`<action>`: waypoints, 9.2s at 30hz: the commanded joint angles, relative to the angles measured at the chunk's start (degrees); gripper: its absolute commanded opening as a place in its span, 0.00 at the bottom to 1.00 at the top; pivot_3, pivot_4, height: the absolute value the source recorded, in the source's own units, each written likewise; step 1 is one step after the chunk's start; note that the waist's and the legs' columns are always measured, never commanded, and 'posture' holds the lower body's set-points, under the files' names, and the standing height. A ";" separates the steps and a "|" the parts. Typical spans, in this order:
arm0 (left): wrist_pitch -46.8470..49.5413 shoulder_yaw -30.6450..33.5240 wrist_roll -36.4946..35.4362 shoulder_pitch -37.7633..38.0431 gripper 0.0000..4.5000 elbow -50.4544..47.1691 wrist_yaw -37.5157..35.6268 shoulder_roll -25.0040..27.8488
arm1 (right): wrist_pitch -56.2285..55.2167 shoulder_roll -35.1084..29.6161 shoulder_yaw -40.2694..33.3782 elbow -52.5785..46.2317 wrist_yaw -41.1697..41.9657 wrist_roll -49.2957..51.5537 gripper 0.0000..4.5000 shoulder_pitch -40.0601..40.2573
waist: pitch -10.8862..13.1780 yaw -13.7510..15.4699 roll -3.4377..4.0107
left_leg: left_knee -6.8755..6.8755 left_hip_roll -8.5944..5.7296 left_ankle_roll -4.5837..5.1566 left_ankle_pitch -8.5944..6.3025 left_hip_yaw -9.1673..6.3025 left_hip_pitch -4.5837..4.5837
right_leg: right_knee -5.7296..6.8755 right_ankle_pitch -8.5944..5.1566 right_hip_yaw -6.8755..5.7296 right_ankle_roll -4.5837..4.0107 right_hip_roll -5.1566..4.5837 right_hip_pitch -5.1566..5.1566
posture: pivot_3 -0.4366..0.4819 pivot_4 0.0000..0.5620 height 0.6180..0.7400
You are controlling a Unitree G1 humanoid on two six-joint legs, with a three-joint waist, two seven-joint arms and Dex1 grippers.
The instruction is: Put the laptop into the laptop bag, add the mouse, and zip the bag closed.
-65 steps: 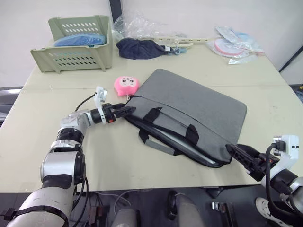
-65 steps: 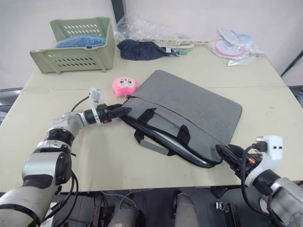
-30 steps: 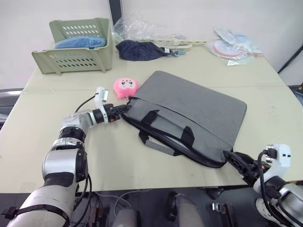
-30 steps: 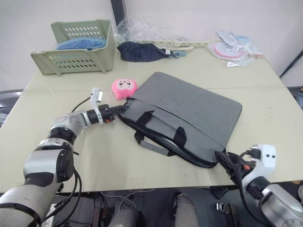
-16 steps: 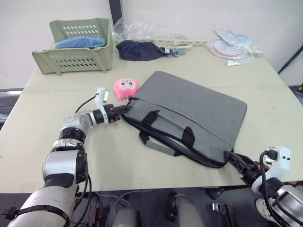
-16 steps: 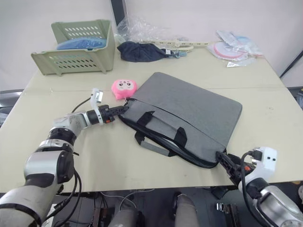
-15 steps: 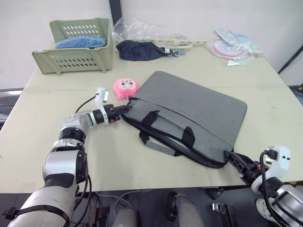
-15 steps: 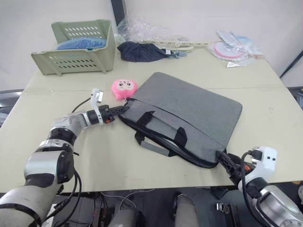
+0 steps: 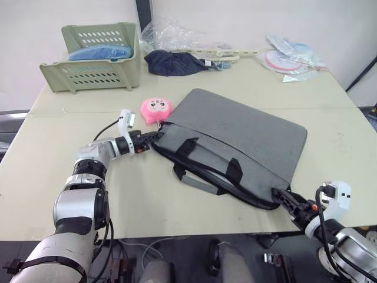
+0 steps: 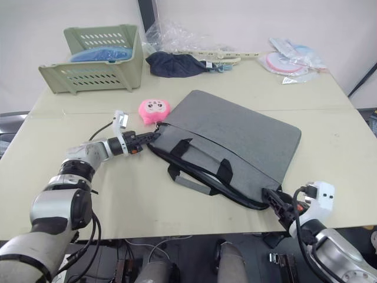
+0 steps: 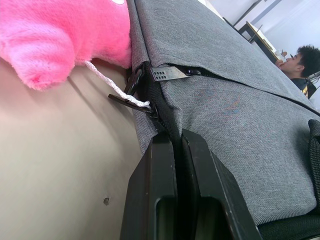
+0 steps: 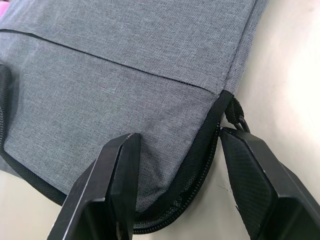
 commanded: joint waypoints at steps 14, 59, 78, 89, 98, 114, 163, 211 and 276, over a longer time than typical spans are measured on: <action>1.23 -1.37 1.20 2.02 0.00 -0.50 -0.21 -1.01 | -4.49 -0.49 5.33 3.72 -2.72 2.12 0.00 1.66 | -0.29 -0.02 -0.39 | -0.15 0.07 0.09 -0.07 0.00 0.48 | -0.14 0.00 -0.02 0.00 0.03 0.48 | 0.48 0.27 1.00; 41.87 13.28 -21.28 37.75 0.00 -72.87 21.09 6.71 | -6.60 -20.71 21.46 31.56 21.78 -15.96 0.00 -33.16 | -0.21 -0.26 0.17 | -0.16 0.30 -0.03 -0.25 0.02 0.51 | -0.55 0.00 -0.09 -0.01 0.19 0.63 | 0.48 0.27 1.00; 43.25 14.00 -25.85 40.86 0.00 -76.51 24.87 6.97 | -3.59 -20.48 18.35 27.19 23.09 -16.74 0.00 -29.25 | -0.19 -0.11 0.21 | -0.19 0.32 -0.11 -0.29 -0.01 0.45 | -0.69 -0.01 -0.13 0.00 0.26 0.63 | 0.48 0.27 1.00; 45.22 13.03 -29.50 42.70 0.00 -79.81 26.48 6.38 | -3.69 -20.59 18.12 28.64 23.89 -18.36 0.00 -30.30 | -0.19 -0.04 0.21 | -0.20 0.31 -0.11 -0.29 -0.01 0.44 | -0.76 -0.01 -0.12 0.00 0.26 0.65 | 0.48 0.27 1.00; 43.65 12.83 -28.84 41.71 0.16 -77.47 26.75 6.68 | -3.41 -20.45 18.20 28.24 24.22 -18.71 0.17 -30.37 | -0.18 -0.02 0.22 | -0.20 0.30 -0.11 -0.29 -0.01 0.44 | -0.76 0.00 -0.12 0.00 0.26 0.65 | 0.48 0.27 1.00; 44.32 15.59 -29.52 45.87 0.81 -80.92 25.15 14.85 | -0.82 -26.60 8.53 23.50 26.19 -17.13 0.65 -27.57 | 0.01 -0.02 0.55 | -0.22 0.30 -0.12 -0.29 -0.01 0.40 | -0.82 0.00 -0.11 0.00 0.26 0.63 | 0.48 0.27 1.00; 38.57 33.38 -61.15 38.44 0.82 -89.76 19.15 39.28 | -27.36 -2.54 42.82 39.46 34.57 -37.93 0.02 -59.94 | 0.77 -2.34 0.97 | -0.13 0.32 -0.28 -0.23 -0.11 -0.20 | -0.53 -0.04 -0.20 -0.07 0.37 -0.21 | 0.48 0.27 1.00; 22.69 34.13 -42.02 48.93 0.82 -69.68 22.12 34.59 | -36.28 5.37 51.61 63.91 53.40 -54.67 0.02 -58.21 | -0.06 -4.77 0.81 | -0.20 0.96 -0.81 -0.48 0.02 0.62 | 0.12 -0.45 -0.01 -0.76 1.04 0.15 | 0.48 0.27 1.00; 18.68 21.18 -28.59 50.76 0.01 -52.86 14.08 17.19 | -34.19 5.59 50.71 60.52 50.60 -54.34 0.00 -55.98 | -0.66 -4.70 0.25 | -0.31 1.15 -0.90 -0.53 0.11 0.65 | 0.17 -0.50 -0.16 -0.83 1.11 0.04 | 0.48 0.27 1.00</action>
